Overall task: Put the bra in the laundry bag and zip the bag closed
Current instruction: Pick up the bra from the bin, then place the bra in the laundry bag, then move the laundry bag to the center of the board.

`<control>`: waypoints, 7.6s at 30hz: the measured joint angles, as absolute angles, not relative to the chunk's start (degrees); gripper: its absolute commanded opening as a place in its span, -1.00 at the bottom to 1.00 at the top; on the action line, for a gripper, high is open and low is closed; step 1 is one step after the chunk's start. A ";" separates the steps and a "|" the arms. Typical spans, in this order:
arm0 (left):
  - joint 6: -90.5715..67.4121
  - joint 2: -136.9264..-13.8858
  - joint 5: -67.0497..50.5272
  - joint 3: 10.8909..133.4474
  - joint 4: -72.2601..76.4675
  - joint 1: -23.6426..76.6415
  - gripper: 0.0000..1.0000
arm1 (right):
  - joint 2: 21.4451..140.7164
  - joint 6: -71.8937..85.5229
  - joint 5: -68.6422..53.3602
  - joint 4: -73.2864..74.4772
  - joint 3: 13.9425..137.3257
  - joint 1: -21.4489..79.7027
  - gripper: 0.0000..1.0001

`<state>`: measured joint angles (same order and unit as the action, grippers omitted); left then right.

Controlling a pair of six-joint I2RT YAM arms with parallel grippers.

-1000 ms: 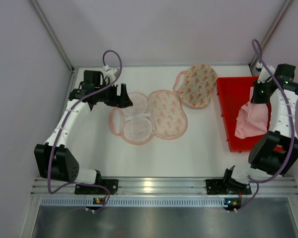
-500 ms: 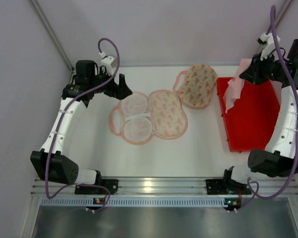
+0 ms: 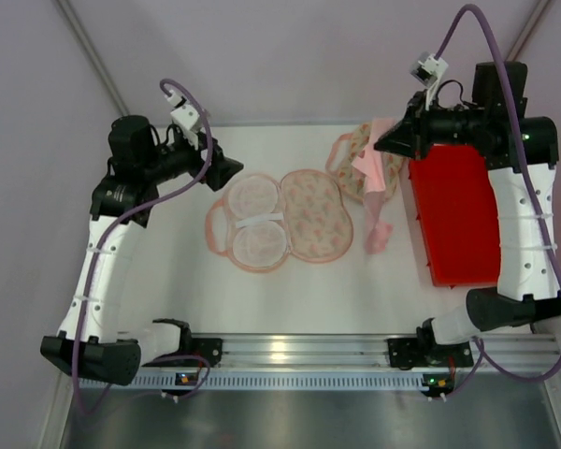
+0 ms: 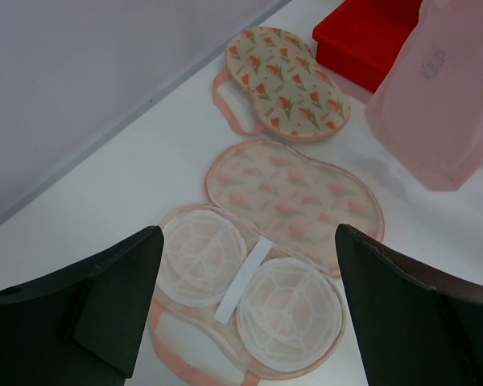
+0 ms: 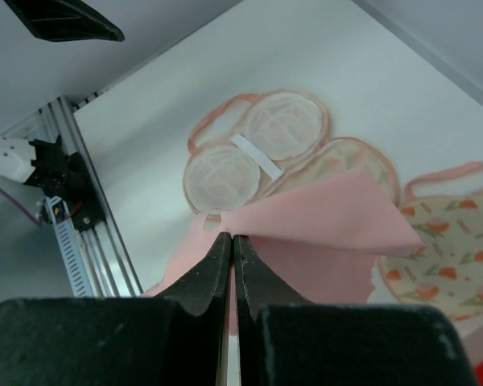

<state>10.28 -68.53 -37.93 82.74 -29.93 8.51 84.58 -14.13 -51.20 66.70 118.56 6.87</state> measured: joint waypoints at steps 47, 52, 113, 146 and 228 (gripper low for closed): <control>80.12 -53.63 -25.47 55.46 -15.90 48.21 0.37 | 94.39 7.86 -80.51 32.51 94.72 26.15 -1.00; 83.64 -53.89 -22.57 54.81 -12.78 50.43 -0.16 | 94.39 10.81 -81.12 28.91 94.13 26.76 -1.00; 46.09 -48.12 9.21 84.88 -34.04 44.23 -1.00 | 95.83 -10.48 -52.80 37.12 84.55 24.21 0.77; 36.80 -67.11 8.32 82.59 -41.71 38.72 -1.00 | 95.77 -10.52 -46.78 34.94 74.78 24.18 0.65; 6.70 -108.07 -17.56 72.03 -30.24 6.02 -0.38 | 108.97 1.50 -35.55 17.54 64.73 25.30 -0.31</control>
